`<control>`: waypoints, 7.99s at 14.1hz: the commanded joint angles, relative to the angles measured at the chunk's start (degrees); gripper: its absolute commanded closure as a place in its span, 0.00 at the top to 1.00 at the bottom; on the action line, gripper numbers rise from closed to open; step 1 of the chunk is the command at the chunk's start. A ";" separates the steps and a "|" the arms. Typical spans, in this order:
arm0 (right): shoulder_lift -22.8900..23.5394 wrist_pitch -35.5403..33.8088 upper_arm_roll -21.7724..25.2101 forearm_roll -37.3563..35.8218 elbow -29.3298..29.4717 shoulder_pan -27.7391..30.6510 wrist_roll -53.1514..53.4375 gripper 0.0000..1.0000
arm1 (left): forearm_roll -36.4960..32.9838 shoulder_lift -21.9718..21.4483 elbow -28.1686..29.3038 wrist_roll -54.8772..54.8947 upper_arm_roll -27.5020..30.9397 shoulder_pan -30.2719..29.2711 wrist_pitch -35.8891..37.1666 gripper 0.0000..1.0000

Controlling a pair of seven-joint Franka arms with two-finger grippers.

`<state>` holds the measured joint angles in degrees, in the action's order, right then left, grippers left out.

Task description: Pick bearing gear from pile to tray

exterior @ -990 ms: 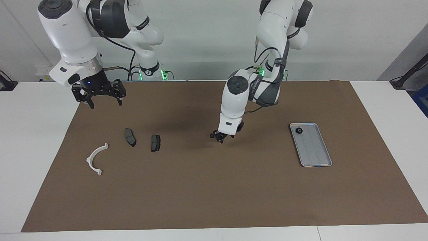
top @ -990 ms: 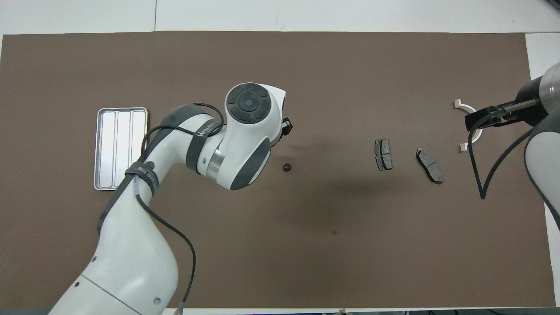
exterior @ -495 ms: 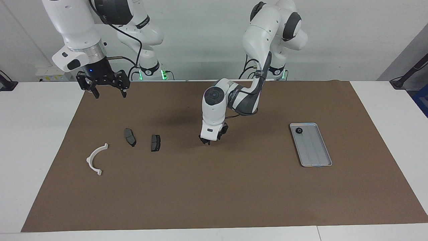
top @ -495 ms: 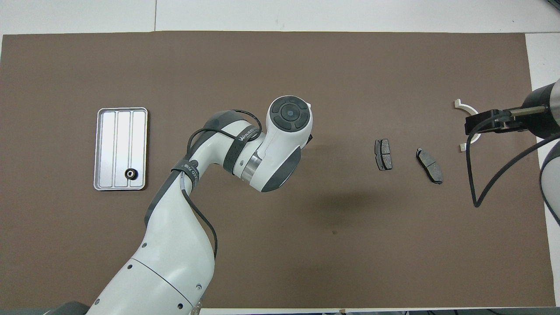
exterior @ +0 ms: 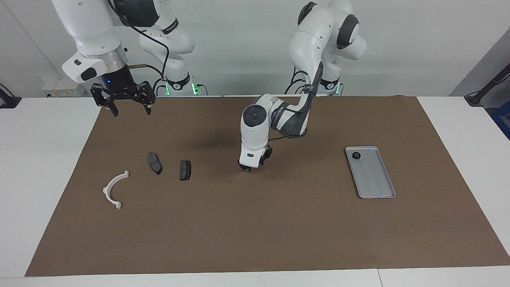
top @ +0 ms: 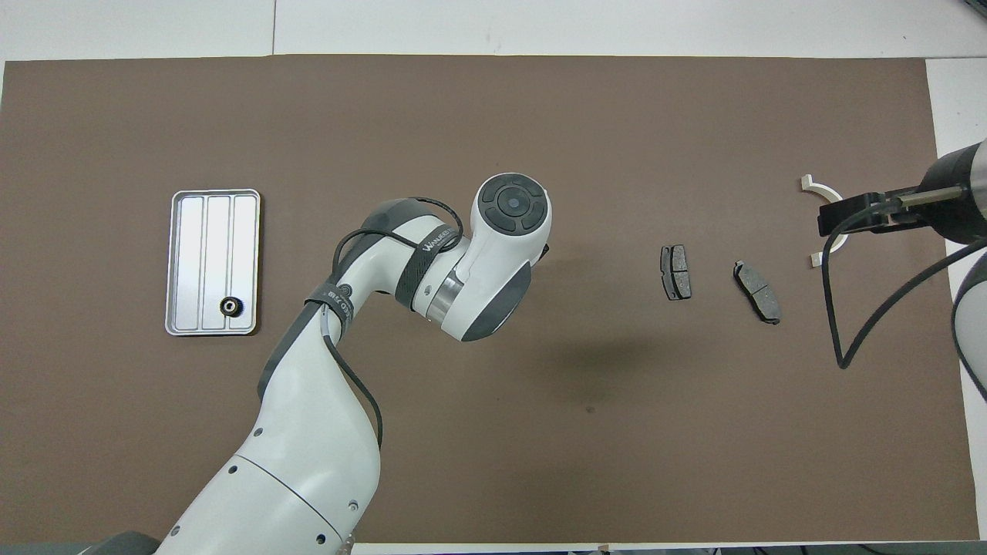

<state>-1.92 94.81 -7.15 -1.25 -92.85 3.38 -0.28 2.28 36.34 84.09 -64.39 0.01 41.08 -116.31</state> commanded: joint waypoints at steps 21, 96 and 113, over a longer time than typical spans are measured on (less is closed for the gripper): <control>-0.63 -4.28 8.73 0.90 0.21 -4.71 -0.69 1.00 | 1.50 -3.03 6.87 -3.37 0.60 2.34 -4.18 0.54; -1.07 -3.32 8.64 0.90 -2.95 -3.91 0.63 1.00 | -1.14 -37.48 13.64 55.87 1.92 -39.59 24.73 1.00; -1.07 -3.40 8.64 0.90 -3.04 -3.91 0.63 1.00 | -1.93 -35.20 9.16 61.06 -0.18 -38.27 25.34 1.00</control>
<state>-1.92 91.44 1.55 -1.18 -94.63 -0.66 -0.18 1.15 -0.22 95.35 -3.67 -0.49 2.11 -92.34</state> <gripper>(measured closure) 0.000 0.000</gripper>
